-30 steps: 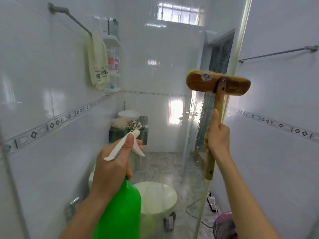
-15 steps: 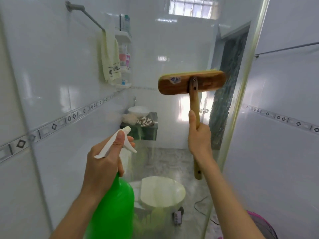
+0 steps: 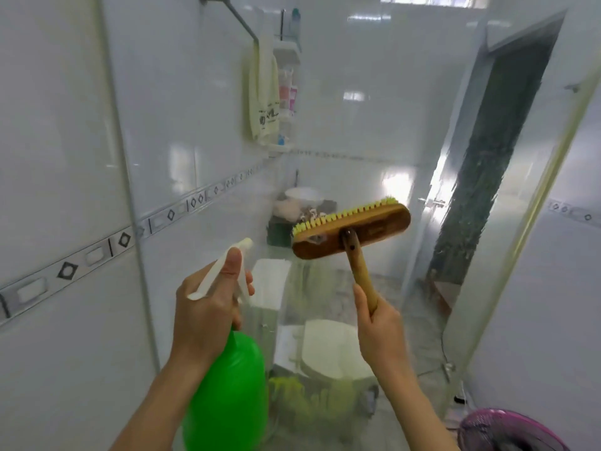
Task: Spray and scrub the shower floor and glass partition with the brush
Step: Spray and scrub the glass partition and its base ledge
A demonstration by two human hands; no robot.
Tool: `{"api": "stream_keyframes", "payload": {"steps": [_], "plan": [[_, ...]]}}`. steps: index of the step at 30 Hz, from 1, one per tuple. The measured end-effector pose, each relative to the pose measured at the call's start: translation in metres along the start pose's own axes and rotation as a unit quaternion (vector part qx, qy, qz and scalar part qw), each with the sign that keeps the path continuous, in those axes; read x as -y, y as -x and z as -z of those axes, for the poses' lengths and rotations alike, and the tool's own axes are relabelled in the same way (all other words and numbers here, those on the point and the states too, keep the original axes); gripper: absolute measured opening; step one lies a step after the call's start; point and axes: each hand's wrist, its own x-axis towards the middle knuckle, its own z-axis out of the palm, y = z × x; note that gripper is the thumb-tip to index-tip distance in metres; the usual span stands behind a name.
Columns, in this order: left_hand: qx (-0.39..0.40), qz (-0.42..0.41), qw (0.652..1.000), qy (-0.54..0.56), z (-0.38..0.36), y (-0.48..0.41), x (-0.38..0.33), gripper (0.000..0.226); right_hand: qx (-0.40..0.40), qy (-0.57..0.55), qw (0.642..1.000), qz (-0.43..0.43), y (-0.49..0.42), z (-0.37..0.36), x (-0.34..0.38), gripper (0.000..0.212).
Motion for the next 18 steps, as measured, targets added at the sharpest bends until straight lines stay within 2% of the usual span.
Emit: {"api": "stream_keyframes", "payload": {"steps": [2,4,8,11,15,18], "plan": [[0.006,-0.011,1.000,-0.005,0.013,-0.004,0.002,0.055,0.012,0.048,0.997,-0.054,0.034,-0.007,-0.028,0.059],[0.007,-0.014,1.000,-0.014,0.023,-0.007,0.006,0.052,0.019,0.043,0.997,-0.063,0.040,-0.017,-0.025,0.062],[-0.009,-0.012,0.999,-0.036,0.031,-0.010,0.014,0.052,0.057,0.037,0.997,0.036,-0.009,-0.037,0.050,0.056],[-0.022,-0.014,0.999,-0.031,0.034,-0.012,0.014,0.049,0.051,0.036,0.996,0.070,-0.022,-0.044,0.059,0.055],[-0.020,-0.015,1.000,-0.017,0.050,-0.013,0.012,0.051,0.038,0.037,0.998,-0.033,0.044,-0.037,-0.013,0.059],[-0.028,-0.011,0.999,-0.025,0.062,-0.012,0.015,0.050,0.048,0.031,0.996,-0.073,0.058,-0.051,-0.016,0.064]]}}
